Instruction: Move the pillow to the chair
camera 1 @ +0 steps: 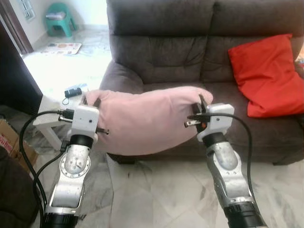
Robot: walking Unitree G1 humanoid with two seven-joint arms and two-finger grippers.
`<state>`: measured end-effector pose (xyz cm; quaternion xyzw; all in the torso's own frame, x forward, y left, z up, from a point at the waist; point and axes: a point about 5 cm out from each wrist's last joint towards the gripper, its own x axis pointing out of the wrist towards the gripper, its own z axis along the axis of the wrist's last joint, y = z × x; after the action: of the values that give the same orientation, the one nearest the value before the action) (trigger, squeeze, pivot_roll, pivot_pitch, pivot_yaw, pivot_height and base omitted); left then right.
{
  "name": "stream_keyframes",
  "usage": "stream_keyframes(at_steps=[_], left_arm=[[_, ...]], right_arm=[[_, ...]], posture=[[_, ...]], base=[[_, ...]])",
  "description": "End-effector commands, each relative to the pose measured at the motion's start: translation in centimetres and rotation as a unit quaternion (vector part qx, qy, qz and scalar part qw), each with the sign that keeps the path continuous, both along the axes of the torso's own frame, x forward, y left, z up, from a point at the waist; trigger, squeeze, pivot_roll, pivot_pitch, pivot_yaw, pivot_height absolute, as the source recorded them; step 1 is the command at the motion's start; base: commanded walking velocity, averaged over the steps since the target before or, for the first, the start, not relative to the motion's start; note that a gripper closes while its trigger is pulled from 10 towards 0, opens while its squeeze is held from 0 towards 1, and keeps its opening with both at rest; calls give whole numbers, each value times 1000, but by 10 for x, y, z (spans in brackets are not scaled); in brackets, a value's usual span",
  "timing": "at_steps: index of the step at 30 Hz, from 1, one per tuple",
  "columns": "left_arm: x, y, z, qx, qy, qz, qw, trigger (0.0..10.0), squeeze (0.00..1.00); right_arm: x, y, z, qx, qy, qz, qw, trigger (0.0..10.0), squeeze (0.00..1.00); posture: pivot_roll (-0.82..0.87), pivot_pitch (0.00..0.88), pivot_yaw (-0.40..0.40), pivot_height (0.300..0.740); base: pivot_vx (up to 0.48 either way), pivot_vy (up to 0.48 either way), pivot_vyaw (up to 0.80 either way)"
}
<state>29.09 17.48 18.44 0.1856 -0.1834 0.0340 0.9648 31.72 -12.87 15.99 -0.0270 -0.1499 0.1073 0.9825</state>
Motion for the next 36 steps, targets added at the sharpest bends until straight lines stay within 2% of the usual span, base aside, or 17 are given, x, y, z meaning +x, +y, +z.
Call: stream_keyframes(at_steps=[1, 8, 31, 36], left_arm=[[-2, -3, 17, 15, -41, 0, 999, 10000, 0], [-2, -6, 22, 25, -50, 9, 998, 10000, 0], [-2, -8, 24, 13, -53, 9, 998, 10000, 0], [-2, -8, 24, 8, -53, 10, 999, 10000, 0]], right_arm=[[-3, 9, 24, 3, -55, 17, 998, 10000, 0], [-7, 12, 27, 9, -56, 21, 998, 10000, 0], [-4, 15, 33, 16, -54, 26, 998, 10000, 0], [-5, 16, 32, 13, -53, 28, 998, 10000, 0]], posture=[[65, 2, -10, 740], [62, 0, -9, 740], [64, 17, -19, 740], [63, 20, -19, 740]], base=[[0, 0, 0], [0, 0, 0], [269, 0, 0], [278, 0, -290]])
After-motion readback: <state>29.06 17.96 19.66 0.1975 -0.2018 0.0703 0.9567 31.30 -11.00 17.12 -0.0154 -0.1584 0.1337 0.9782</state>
